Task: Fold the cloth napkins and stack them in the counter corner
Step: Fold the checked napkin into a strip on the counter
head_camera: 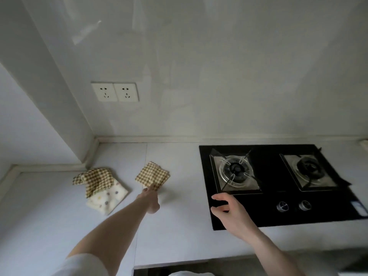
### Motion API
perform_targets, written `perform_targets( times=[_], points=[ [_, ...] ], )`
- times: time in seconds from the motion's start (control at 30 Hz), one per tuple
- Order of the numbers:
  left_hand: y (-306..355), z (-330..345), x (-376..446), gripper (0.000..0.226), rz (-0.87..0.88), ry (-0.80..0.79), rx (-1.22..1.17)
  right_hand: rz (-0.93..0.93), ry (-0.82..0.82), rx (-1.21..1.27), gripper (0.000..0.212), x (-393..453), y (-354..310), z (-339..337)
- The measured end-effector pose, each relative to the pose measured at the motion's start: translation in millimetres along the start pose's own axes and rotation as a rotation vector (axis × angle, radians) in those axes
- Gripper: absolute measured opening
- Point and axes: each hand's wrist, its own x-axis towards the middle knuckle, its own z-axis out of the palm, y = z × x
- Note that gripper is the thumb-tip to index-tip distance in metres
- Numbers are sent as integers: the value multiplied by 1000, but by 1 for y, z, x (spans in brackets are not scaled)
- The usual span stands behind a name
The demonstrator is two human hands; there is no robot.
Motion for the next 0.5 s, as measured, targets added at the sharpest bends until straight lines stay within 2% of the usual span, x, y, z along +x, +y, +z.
perform_targets(
  times=[0.1,0.37,0.5],
  points=[
    [-4,8,1,66,21,42,-61,37,10,-6,32,-11,12,0],
    [8,11,-59,64,163,240,-227,127,-11,17,28,-6,45,37],
    [13,55,-97,60,293,130,-244,218,-79,-60,28,-3,78,71]
  ],
)
